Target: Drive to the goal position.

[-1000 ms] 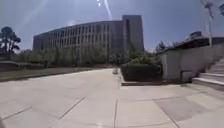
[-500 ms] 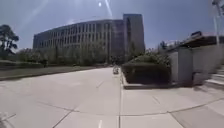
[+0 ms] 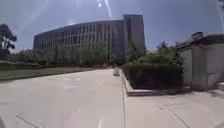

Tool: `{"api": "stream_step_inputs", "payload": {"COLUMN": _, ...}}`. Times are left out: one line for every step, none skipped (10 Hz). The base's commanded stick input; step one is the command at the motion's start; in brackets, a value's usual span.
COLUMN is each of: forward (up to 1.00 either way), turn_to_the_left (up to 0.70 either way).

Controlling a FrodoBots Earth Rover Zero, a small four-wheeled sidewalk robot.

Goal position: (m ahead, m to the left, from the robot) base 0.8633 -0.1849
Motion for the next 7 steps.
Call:
{"api": "stream_step_inputs", "payload": {"forward": 1.0, "turn_to_the_left": 0.0}}
{"api": "stream_step_inputs", "payload": {"forward": 1.0, "turn_to_the_left": 0.0}}
{"api": "stream_step_inputs", "payload": {"forward": 1.0, "turn_to_the_left": 0.0}}
{"api": "stream_step_inputs", "payload": {"forward": 1.0, "turn_to_the_left": 0.0}}
{"api": "stream_step_inputs", "payload": {"forward": 1.0, "turn_to_the_left": 0.0}}
{"api": "stream_step_inputs", "payload": {"forward": 1.0, "turn_to_the_left": -0.01}}
{"api": "stream_step_inputs", "payload": {"forward": 1.0, "turn_to_the_left": -0.12}}
